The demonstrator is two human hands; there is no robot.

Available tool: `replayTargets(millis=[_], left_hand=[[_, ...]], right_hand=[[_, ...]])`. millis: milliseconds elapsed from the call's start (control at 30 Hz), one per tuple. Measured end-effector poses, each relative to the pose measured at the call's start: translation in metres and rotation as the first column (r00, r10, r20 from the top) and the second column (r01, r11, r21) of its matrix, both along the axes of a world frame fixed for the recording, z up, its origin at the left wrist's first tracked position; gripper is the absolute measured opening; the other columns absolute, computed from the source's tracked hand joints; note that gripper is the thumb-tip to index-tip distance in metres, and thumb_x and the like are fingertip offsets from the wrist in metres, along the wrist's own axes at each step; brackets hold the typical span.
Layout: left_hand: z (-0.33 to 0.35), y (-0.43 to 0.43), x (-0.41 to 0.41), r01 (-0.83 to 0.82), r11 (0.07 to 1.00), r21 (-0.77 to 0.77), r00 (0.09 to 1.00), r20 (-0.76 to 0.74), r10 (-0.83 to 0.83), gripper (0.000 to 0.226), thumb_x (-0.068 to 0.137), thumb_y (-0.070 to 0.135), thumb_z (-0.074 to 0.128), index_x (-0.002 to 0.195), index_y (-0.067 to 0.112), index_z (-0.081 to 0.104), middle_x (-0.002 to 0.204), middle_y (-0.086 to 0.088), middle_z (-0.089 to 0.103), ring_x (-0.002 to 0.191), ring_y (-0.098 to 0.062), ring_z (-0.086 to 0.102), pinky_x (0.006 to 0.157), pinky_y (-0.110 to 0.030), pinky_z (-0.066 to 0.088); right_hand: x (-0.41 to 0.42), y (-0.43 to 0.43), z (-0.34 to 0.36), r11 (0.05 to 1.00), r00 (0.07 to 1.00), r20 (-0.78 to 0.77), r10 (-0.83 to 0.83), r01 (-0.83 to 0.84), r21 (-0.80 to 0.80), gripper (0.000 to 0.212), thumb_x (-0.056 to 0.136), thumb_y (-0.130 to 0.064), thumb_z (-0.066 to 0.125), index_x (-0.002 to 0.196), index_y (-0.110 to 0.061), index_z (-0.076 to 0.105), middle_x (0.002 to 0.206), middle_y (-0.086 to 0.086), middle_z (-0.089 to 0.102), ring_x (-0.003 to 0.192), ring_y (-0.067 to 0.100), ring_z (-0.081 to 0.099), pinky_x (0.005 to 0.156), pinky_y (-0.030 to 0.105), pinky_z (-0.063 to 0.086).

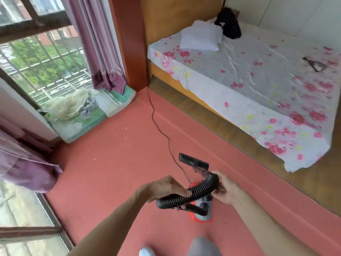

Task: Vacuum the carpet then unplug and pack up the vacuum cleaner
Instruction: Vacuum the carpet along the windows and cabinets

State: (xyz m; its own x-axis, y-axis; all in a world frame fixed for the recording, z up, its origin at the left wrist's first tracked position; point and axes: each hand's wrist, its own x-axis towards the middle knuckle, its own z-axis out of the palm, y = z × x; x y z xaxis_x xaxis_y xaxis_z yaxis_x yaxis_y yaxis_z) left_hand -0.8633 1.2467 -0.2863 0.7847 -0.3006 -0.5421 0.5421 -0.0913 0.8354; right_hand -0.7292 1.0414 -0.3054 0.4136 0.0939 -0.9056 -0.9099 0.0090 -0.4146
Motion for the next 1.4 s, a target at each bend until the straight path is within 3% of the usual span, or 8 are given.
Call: replayTargets(millis=[167,400,633,767,900,1067,1167,1400], left_hand=[[0.006,0.021,0.028,0.201,0.974,0.101,0.978,0.029,-0.205,0.033,0.083,0.048,0.073,0.082,0.016,0.080,0.082,-0.006,0.077,0.075,-0.020,0.071,0.078,-0.032,0.059],[-0.010,0.051,0.082,0.380,0.908,0.176,0.924,-0.038,-0.380,0.026,0.080,0.051,0.073,0.077,0.027,0.080,0.074,0.005,0.076,0.062,-0.007,0.068,0.062,-0.017,0.051],[-0.015,0.051,0.172,0.646,0.737,0.200,0.761,-0.091,-0.643,0.051,0.073,0.061,0.073,0.089,0.013,0.080,0.081,-0.006,0.079,0.067,-0.014,0.071,0.067,-0.023,0.056],[-0.010,0.035,0.217,0.746,0.638,0.191,0.662,-0.103,-0.743,0.037,0.081,0.046,0.077,0.092,0.010,0.081,0.088,-0.016,0.078,0.072,-0.020,0.071,0.073,-0.030,0.057],[-0.005,0.017,0.242,0.881,0.453,0.138,0.471,-0.154,-0.869,0.028,0.085,0.040,0.077,0.088,0.012,0.081,0.087,-0.009,0.079,0.076,-0.018,0.071,0.072,-0.026,0.054],[-0.013,0.011,0.253,0.983,0.148,0.106,0.166,-0.190,-0.968,0.035,0.084,0.041,0.076,0.080,0.007,0.074,0.078,-0.007,0.065,0.074,-0.017,0.059,0.072,-0.028,0.044],[-0.023,0.020,0.258,0.995,-0.013,0.097,0.006,-0.189,-0.982,0.026,0.085,0.039,0.076,0.078,0.014,0.074,0.075,-0.003,0.064,0.070,-0.015,0.058,0.068,-0.025,0.044],[-0.041,0.069,0.270,0.910,-0.408,0.072,-0.385,-0.221,-0.896,0.035,0.075,0.044,0.081,0.101,0.020,0.081,0.089,0.003,0.073,0.082,-0.007,0.065,0.081,-0.020,0.048]], right_hand=[[-0.019,-0.005,0.001,0.968,0.969,-0.006,-0.248,0.248,0.027,0.033,0.085,-0.021,0.073,0.098,0.005,0.057,0.079,0.014,0.050,0.066,0.020,0.048,0.058,0.028,0.042],[-0.022,0.007,-0.031,0.850,0.850,-0.015,-0.527,0.527,0.013,0.031,0.085,-0.020,0.073,0.102,0.003,0.061,0.074,0.012,0.055,0.057,0.016,0.048,0.034,0.019,0.041],[-0.008,0.025,-0.063,0.541,0.541,0.039,-0.840,0.841,-0.018,0.044,0.081,-0.024,0.077,0.111,0.002,0.059,0.067,0.013,0.058,0.053,0.019,0.052,0.047,0.027,0.040],[-0.008,0.028,-0.064,0.325,0.324,0.021,-0.946,0.944,0.060,0.024,0.083,-0.020,0.074,0.085,0.001,0.063,0.053,0.011,0.058,0.047,0.020,0.052,0.047,0.029,0.039],[-0.027,0.038,-0.059,0.107,0.118,-0.055,-0.991,0.980,0.165,0.018,0.091,-0.017,0.064,0.083,-0.001,0.062,0.059,0.010,0.058,0.045,0.018,0.055,0.043,0.024,0.045],[-0.067,0.079,-0.072,-0.046,-0.047,0.008,-0.999,0.995,0.092,0.024,0.093,-0.014,0.061,0.109,0.004,0.061,0.084,0.018,0.057,0.077,0.031,0.057,0.073,0.037,0.048],[-0.084,0.119,-0.077,-0.220,-0.221,0.009,-0.975,0.972,0.081,0.024,0.092,-0.022,0.063,0.099,0.000,0.060,0.078,0.015,0.060,0.066,0.025,0.058,0.057,0.032,0.050],[-0.100,0.254,-0.080,-0.623,-0.623,-0.009,-0.782,0.780,0.057,0.034,0.091,-0.026,0.061,0.066,-0.013,0.043,0.050,0.000,0.025,0.040,0.012,0.026,0.050,0.028,0.021]])
